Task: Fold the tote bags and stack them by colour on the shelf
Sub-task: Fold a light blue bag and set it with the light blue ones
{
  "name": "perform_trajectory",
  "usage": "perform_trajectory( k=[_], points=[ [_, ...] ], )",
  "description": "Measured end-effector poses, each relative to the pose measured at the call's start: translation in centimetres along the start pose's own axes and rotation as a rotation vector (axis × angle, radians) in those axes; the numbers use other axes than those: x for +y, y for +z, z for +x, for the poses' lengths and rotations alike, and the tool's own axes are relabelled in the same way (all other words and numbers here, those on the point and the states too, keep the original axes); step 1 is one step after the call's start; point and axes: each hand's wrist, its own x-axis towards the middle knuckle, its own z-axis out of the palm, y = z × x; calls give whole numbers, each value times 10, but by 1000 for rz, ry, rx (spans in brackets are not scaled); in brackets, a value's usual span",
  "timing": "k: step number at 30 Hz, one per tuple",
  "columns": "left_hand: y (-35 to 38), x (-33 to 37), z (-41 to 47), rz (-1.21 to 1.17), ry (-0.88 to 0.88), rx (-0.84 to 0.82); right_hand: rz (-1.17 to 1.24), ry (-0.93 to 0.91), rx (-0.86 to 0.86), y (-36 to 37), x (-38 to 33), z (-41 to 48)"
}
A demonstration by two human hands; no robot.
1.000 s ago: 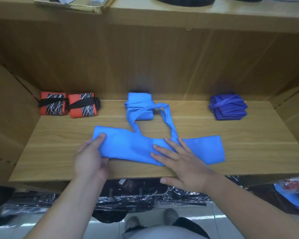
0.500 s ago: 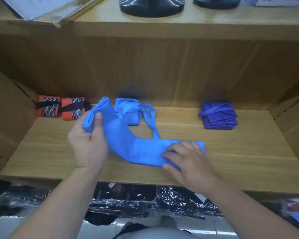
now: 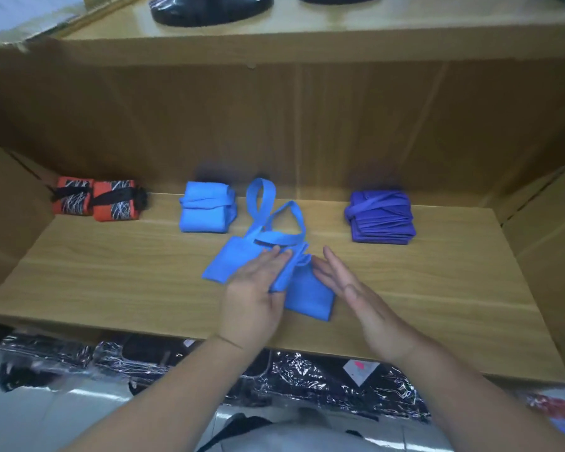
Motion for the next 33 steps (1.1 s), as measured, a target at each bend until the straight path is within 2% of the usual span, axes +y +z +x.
perform_trajectory(
  k=[6,9,12,16,21,23,24,27,28,30,33],
  points=[
    [31,4,-15,74,-79,-138,150,59,77,8,-14,-6],
    [38,3,-23,86,-62,-170,216,92,88,8,-10,-6],
    [39,3,-29,96,-32,-209,200,37,108,9,-8,-3],
    [38,4,-34,156,-27,-292,435,89,145,0,-15,1],
    [37,0,-34,154,13,-331,375,96,157,1,-13,4],
    [33,-2,-33,135,53,-360,257,98,206,-3,-14,7],
    [30,-3,-33,121,74,-380,110,60,214,-7,-15,8],
    [21,-7,-32,45,104,-445,-525,-172,228,-20,-16,10],
    [18,-9,-33,17,106,-462,-641,-249,215,-22,-18,11],
    [12,-12,-35,-26,104,-498,-742,-354,147,-23,-27,15],
    [5,-14,-34,-83,94,-573,-964,-418,-32,-18,-47,30]
  ],
)
